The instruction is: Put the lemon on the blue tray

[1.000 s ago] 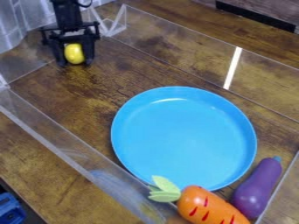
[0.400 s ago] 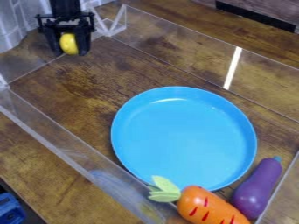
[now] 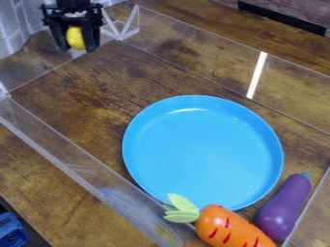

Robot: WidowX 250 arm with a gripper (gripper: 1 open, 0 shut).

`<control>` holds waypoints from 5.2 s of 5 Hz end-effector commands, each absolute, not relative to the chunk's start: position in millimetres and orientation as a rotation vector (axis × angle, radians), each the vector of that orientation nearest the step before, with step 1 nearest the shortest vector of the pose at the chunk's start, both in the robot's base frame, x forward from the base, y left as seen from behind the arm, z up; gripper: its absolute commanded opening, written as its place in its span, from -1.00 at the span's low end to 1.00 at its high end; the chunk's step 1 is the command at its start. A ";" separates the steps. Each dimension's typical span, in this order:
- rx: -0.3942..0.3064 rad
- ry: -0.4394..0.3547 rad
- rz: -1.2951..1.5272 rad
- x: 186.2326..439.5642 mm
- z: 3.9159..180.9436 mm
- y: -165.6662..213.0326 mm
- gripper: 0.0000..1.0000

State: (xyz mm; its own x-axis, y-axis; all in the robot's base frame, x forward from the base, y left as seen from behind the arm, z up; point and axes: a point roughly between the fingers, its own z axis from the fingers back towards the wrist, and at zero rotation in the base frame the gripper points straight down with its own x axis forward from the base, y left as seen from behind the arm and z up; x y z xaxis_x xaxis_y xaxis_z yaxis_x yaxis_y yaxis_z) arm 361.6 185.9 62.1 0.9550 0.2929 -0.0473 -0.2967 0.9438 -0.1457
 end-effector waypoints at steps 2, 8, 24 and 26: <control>-0.101 -0.109 0.176 382.2 110.1 190.2 -1.00; -0.165 0.013 -0.056 326.0 164.1 13.2 -1.00; -0.096 0.172 -0.466 255.7 91.1 -78.3 -1.00; -0.062 0.174 -0.545 259.8 73.2 -78.1 -1.00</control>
